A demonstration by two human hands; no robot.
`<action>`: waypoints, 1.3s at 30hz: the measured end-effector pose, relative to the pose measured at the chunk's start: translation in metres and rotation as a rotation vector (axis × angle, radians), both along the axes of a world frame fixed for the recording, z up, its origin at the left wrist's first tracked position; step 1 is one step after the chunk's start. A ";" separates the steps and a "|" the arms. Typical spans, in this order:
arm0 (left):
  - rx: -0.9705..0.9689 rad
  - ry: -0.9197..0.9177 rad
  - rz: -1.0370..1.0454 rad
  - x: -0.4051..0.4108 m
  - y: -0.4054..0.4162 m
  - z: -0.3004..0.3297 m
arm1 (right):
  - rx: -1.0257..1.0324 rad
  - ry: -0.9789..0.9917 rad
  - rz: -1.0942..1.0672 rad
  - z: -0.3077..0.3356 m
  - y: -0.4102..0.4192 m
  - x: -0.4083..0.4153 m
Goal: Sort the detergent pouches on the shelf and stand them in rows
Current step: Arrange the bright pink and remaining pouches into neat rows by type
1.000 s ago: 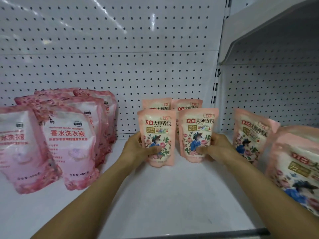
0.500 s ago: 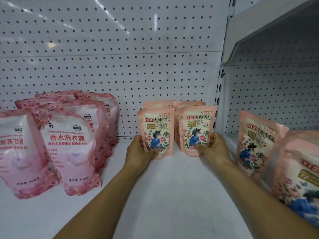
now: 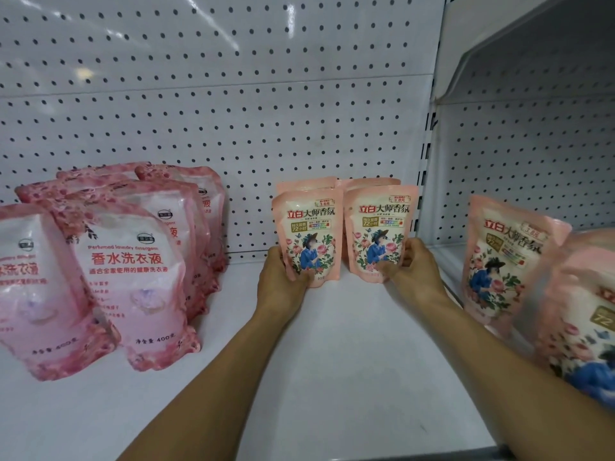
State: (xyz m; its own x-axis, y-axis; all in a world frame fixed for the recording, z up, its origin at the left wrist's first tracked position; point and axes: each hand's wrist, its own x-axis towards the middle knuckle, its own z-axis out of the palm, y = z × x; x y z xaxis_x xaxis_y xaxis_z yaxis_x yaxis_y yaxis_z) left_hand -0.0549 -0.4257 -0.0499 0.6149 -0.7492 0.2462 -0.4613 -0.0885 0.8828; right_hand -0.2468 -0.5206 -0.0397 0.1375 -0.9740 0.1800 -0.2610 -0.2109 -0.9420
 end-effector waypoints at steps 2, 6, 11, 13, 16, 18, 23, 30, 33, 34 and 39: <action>-0.017 0.015 0.004 0.000 0.002 0.002 | 0.000 0.030 0.010 0.001 0.002 -0.001; -0.150 -0.231 0.149 -0.010 0.020 0.027 | -0.104 0.217 0.016 0.014 0.015 -0.008; -0.269 -0.330 -0.043 -0.053 0.047 0.058 | -0.393 0.381 -0.038 0.042 0.055 -0.028; -0.197 -0.242 -0.176 -0.077 0.048 0.060 | -0.498 0.306 -0.031 0.057 0.075 -0.040; -0.166 -0.058 -0.325 -0.123 0.046 0.062 | -0.664 0.242 0.009 0.079 0.104 -0.066; -0.179 -0.040 -0.386 -0.153 0.040 0.065 | -0.815 0.227 0.015 0.095 0.127 -0.093; -0.277 -0.337 -0.443 -0.198 0.006 0.094 | -1.058 0.357 -0.236 0.123 0.161 -0.181; 0.038 -1.006 -0.376 -0.203 -0.040 0.124 | -0.301 0.153 -0.029 0.100 0.146 -0.239; 0.029 -0.987 -0.308 -0.195 -0.028 0.120 | -0.211 0.039 -0.035 0.078 0.139 -0.238; 0.030 -1.001 -0.280 -0.192 -0.021 0.118 | -0.186 0.007 -0.048 0.069 0.136 -0.236; -0.097 -0.994 -0.131 -0.155 0.015 0.122 | -0.142 -0.065 -0.094 0.039 0.119 -0.220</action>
